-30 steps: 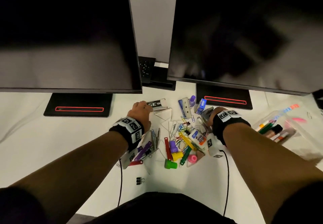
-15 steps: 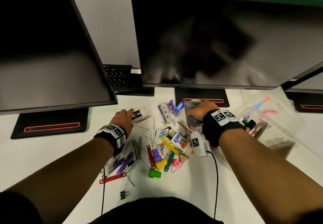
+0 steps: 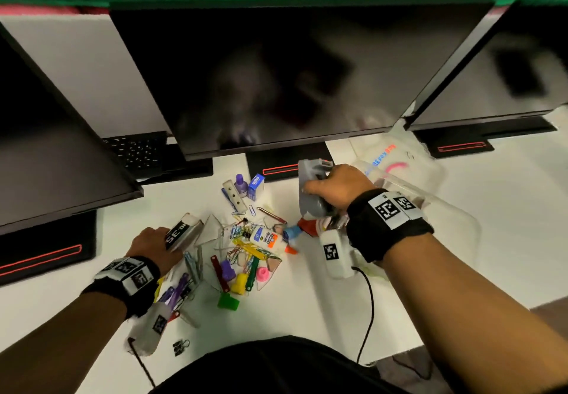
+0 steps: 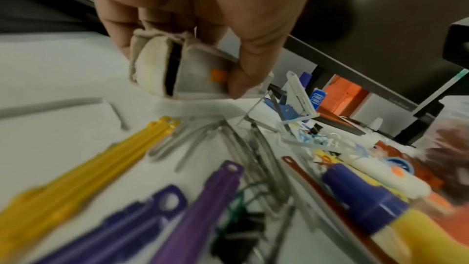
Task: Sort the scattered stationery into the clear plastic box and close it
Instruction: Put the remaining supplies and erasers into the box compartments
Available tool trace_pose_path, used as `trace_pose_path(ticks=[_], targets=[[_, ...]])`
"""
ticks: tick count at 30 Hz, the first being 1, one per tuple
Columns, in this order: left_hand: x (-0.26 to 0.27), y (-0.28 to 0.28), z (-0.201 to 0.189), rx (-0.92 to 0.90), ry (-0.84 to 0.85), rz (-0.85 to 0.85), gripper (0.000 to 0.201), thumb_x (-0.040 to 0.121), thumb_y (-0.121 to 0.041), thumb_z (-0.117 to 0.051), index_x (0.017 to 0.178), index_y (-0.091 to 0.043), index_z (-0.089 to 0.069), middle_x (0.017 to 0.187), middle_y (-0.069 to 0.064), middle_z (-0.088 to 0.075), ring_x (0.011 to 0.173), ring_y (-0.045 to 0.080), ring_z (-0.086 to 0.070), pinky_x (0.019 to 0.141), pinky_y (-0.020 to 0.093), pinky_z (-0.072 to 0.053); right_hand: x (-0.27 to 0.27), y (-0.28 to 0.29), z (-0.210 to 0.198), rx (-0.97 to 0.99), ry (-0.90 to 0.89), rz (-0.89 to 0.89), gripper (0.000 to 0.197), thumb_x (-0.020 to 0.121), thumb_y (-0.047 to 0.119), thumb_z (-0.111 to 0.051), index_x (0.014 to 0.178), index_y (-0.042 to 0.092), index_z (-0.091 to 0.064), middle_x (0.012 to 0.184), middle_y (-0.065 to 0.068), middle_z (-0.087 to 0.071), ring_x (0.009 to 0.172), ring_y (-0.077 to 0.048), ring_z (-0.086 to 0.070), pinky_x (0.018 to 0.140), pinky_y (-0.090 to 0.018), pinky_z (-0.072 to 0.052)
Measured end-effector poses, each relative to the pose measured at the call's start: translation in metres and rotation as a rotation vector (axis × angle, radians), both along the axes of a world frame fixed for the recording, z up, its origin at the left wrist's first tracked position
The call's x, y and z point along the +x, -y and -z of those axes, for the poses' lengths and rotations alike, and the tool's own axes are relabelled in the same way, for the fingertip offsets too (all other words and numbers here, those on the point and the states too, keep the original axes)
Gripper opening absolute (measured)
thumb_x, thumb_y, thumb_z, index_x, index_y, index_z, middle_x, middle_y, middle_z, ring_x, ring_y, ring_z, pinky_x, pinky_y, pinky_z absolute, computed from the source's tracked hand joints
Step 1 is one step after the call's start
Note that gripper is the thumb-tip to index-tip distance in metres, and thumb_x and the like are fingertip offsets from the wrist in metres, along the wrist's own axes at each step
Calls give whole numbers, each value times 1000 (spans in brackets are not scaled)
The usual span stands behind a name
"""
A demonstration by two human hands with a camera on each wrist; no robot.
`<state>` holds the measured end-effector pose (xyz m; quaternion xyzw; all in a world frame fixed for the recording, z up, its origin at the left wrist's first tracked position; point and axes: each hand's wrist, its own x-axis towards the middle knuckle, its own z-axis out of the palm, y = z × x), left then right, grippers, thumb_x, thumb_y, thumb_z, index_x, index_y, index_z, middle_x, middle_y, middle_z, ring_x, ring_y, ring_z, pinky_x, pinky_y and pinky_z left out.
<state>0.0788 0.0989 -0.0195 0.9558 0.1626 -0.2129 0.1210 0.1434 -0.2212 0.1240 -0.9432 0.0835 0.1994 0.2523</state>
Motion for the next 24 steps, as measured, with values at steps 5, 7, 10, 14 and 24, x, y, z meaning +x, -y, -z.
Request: trace_pose_path(ticks=[5,7,10,14,24], targets=[[-7,27,-17,-86,90,-18,50,74,-29,-71,118,-9,-56,106,17,-55,105,35,-54,89,36,-45,-27,49,-9,141,31,228,30,75,39,-69,91,15,-61,76,-2,-62,62,-10,-55,46,-20,-37],[-5,41,-25,-129,150,-5,53,73,-26,-71,120,-9,-54,109,17,-54,108,35,-52,94,37,-45,-37,66,-10,154,23,306,29,76,35,-70,90,11,-61,67,1,-59,57,-10,-55,41,-18,-38],[0,68,-39,-210,218,85,51,75,-25,-68,122,-12,-51,113,16,-54,111,33,-51,98,39,-43,-50,89,-10,111,8,367,28,77,35,-69,82,10,-58,62,0,-57,53,-13,-55,41,-20,-37],[8,114,-58,-340,287,217,48,76,-27,-71,118,-16,-51,112,6,-53,104,22,-52,91,35,-46,-58,118,-8,66,-15,471,28,74,37,-70,71,13,-56,70,-6,-60,64,-21,-57,61,-29,-49],[-4,196,-88,-545,191,627,49,81,-32,-67,123,-28,-43,104,-17,-55,94,6,-57,78,16,-42,-66,161,21,126,-258,689,30,78,33,-67,60,11,-57,75,-12,-65,67,-28,-59,68,-30,-47]])
